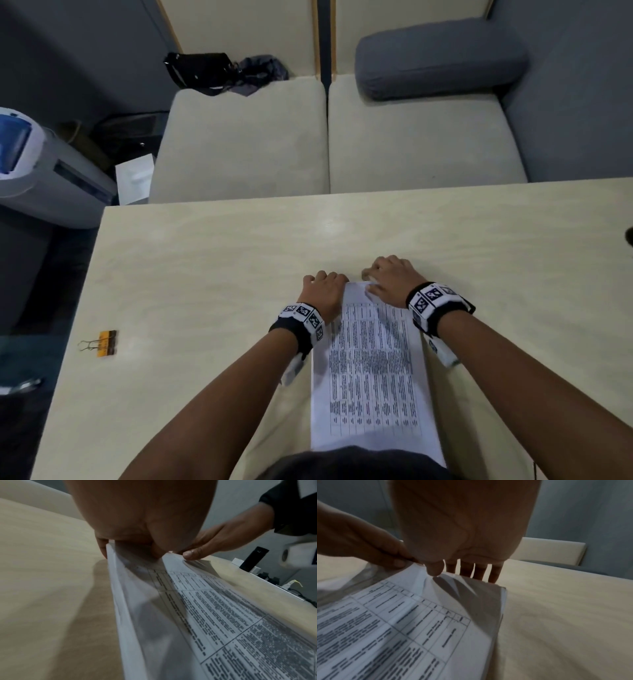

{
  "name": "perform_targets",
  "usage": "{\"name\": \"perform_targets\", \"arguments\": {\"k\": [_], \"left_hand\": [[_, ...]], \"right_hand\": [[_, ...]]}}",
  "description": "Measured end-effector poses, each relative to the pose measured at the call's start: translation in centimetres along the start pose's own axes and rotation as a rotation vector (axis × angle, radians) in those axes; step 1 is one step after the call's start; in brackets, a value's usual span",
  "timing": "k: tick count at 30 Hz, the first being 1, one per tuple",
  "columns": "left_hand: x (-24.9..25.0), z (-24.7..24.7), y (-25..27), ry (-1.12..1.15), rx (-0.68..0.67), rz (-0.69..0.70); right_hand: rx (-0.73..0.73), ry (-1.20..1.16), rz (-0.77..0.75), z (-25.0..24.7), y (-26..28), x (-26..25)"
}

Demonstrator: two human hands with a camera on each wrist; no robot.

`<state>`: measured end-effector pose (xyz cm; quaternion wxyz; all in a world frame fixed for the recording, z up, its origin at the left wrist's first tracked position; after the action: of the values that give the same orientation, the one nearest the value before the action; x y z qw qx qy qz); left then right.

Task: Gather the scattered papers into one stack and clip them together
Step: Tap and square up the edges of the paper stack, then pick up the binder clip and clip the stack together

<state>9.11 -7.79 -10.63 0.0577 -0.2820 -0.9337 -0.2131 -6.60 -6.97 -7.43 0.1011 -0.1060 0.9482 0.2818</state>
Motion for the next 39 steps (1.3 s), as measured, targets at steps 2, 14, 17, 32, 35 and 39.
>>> {"name": "perform_targets", "arguments": {"k": [2,14,17,32,35,39], "left_hand": [[-0.5,0.2,0.3,0.028,-0.003,-0.031],[-0.4,0.3,2.1,0.009,0.011,0.013],[-0.7,0.8,2.3,0.057,0.031,0.037],[-30.5,-6.8,18.6,0.332,0.561,-0.996],[-33.7,-7.1,24.7,0.167,0.516,-1.317],[-35.5,-3.6,28.7,0.278,0.23,-1.572]], "right_hand": [[-0.057,0.061,0.0,0.3,-0.2,-0.6],[-0.127,0.108,0.134,2.1,1.4,-0.2],[-0.08,0.115,0.126,1.5,0.7,-1.6],[-0.109,0.096,0.14,2.3,-1.2,-3.5],[-0.103,0.084,0.179,2.6,-1.4,-3.6],[-0.102,0.079,0.173,2.4,-1.2,-3.8]]}}
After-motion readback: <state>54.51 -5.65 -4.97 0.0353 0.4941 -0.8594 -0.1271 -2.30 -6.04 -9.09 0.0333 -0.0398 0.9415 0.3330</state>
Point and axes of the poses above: each hand's wrist, its own y-axis away from the middle knuckle, its own z-axis out of the palm, x = y × z, the point moved 5 cm from there along -y, towards the middle knuckle, and after that the axes turned 1 degree about -y, right-handed, at the moved point
